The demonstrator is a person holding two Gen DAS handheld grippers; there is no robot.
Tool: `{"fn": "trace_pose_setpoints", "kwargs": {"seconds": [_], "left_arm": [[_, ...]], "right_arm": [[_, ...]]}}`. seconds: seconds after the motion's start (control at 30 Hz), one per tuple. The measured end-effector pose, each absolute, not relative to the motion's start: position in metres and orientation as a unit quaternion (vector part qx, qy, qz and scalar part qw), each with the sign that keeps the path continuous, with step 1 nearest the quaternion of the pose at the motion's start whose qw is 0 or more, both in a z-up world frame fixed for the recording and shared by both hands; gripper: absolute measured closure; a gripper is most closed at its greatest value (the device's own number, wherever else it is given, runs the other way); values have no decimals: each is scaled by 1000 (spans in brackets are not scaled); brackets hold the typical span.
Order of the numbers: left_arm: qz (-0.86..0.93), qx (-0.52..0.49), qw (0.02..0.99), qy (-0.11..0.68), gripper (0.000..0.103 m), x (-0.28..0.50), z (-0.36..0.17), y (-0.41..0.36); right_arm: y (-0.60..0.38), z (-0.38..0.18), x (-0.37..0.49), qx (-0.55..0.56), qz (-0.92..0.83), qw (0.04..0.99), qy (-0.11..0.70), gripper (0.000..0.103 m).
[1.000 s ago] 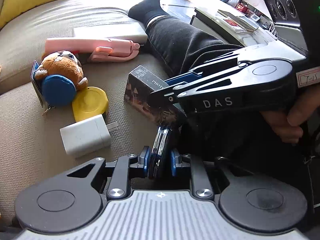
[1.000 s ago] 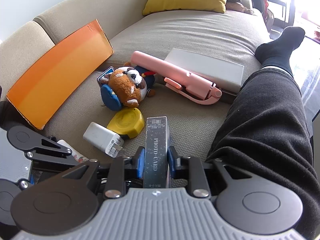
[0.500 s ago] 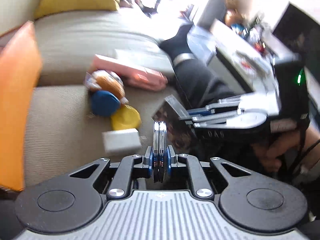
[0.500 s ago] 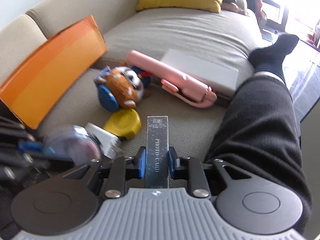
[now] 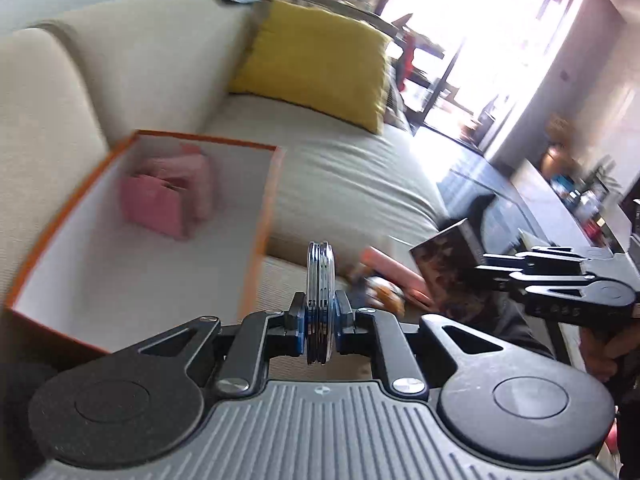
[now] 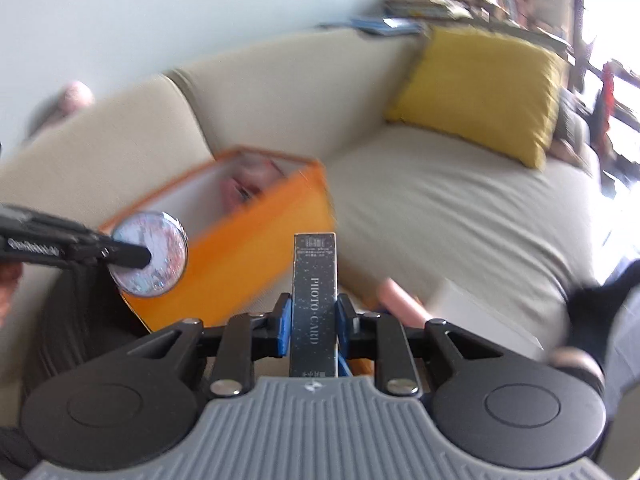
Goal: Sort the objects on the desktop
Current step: 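Carry the mirror and card box with both tools over the orange box, then lower the mirror and card box beside the pouches and open both tools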
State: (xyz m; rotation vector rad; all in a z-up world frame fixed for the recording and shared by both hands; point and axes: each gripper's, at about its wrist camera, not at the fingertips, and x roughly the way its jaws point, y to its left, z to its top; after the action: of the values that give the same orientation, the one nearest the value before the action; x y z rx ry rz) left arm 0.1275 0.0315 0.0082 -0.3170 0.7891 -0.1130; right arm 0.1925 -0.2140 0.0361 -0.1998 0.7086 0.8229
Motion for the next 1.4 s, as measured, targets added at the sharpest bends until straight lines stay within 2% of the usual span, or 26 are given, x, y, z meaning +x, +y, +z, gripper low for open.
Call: {"fn": "trace_pose_setpoints", "kwargs": {"seconds": [0.13, 0.23, 0.37, 0.6, 0.67, 0.9, 1.4], "left_arm": [[26, -177, 911, 372, 88, 140, 17, 78], [65, -233, 895, 374, 88, 161, 6, 114], [124, -273, 873, 384, 89, 186, -24, 144], [205, -333, 834, 389, 89, 230, -70, 155], [216, -310, 843, 384, 89, 240, -76, 155], [198, -372, 812, 404, 89, 251, -105, 168], [237, -429, 784, 382, 89, 263, -133, 189]], "right_arm": [[-148, 63, 216, -108, 452, 827, 317, 79], [-81, 68, 240, -139, 510, 785, 324, 79], [-6, 37, 268, -219, 535, 741, 341, 79], [86, -23, 311, -283, 565, 666, 396, 79], [97, -34, 321, -318, 568, 648, 395, 79], [109, -64, 330, -352, 597, 606, 390, 79], [121, -88, 309, -405, 600, 599, 342, 79]]}}
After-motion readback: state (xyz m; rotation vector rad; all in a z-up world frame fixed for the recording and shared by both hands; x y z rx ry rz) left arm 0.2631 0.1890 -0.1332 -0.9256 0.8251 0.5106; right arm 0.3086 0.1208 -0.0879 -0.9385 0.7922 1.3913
